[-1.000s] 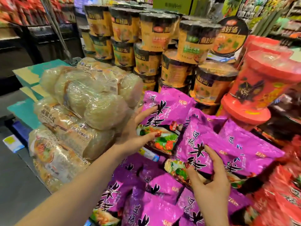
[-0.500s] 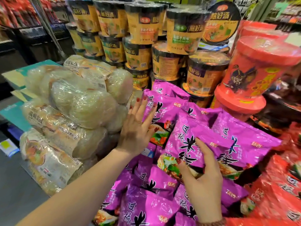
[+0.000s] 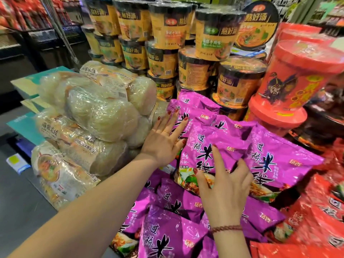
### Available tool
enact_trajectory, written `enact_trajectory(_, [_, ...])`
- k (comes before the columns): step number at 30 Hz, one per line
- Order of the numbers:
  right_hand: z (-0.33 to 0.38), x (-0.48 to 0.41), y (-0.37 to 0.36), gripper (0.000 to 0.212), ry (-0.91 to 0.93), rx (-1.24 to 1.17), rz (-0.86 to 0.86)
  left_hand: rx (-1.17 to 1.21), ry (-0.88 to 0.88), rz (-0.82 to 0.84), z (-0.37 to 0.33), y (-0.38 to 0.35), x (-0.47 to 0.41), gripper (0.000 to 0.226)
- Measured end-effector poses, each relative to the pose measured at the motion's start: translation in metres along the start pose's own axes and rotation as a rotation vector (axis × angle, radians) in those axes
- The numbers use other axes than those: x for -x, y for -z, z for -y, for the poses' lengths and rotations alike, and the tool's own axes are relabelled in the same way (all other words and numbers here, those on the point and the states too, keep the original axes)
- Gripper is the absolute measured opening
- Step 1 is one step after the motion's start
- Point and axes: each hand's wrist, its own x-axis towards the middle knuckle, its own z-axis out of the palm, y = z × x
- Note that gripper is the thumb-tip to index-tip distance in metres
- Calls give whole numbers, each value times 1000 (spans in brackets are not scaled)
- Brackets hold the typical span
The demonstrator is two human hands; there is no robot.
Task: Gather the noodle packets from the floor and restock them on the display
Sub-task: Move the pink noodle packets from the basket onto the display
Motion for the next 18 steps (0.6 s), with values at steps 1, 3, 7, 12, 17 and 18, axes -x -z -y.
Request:
enact_trajectory(1, [3,2,-3,73,1,82,-79,0,-2,9,0,1,2,61])
enact_trajectory(3, [6,5,-10,78,79,116,-204,9,-3,-7,0,5,6,62])
enact_trajectory(7, [7,4,-20,84,339,211,-199,63,-116,-148,2,8,18,54])
enact_trajectory(12, [0,-10,-34,87,322,294,-67,-26,-150,15,15,-11,20,60])
enact_trajectory(17, [1,-14,-36,88,299,300,-48,-127,-109,48,5,1,21,61])
enact_trajectory(18, [1,-13,-35,87,297,299,-35,-110,-95,62,4,7,24,61])
